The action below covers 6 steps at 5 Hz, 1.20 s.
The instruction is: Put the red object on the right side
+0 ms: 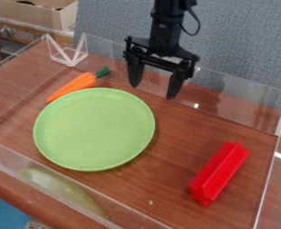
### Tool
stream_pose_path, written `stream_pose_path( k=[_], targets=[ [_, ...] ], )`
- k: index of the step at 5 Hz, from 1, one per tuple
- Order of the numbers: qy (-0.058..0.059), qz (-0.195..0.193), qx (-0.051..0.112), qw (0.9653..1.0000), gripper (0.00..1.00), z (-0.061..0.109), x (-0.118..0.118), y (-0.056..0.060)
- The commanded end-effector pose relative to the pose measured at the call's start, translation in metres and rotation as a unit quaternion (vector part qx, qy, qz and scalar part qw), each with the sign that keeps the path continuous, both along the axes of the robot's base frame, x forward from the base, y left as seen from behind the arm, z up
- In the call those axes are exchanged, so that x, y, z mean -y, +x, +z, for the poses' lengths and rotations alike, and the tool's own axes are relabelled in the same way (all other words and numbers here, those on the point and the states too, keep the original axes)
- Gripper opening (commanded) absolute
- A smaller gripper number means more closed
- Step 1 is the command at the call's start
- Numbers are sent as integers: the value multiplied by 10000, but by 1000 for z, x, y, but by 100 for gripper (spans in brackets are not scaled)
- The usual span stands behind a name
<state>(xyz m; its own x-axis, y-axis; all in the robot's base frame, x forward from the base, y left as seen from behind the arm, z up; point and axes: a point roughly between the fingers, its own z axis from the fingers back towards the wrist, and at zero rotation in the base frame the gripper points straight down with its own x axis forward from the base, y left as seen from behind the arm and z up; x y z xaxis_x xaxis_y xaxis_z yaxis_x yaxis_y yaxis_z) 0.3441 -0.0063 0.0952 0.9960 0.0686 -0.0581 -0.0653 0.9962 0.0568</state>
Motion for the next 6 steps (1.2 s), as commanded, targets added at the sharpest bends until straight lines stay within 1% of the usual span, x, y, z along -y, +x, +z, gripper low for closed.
stream_pose_path(
  k=[1, 2, 3, 4, 5, 6],
  targets=[
    [-78, -520, 356, 9980, 100, 21, 12, 12],
    [-141, -1108, 409, 9929, 100, 24, 31, 17],
    [-231, -1327, 513, 9896, 100, 24, 60, 33],
    [-298, -1538, 595, 9859, 100, 23, 90, 43],
    [-368, -1878, 639, 9794, 100, 17, 105, 53],
    [-383, -2086, 568, 9756, 0, 9, 99, 53]
  ],
)
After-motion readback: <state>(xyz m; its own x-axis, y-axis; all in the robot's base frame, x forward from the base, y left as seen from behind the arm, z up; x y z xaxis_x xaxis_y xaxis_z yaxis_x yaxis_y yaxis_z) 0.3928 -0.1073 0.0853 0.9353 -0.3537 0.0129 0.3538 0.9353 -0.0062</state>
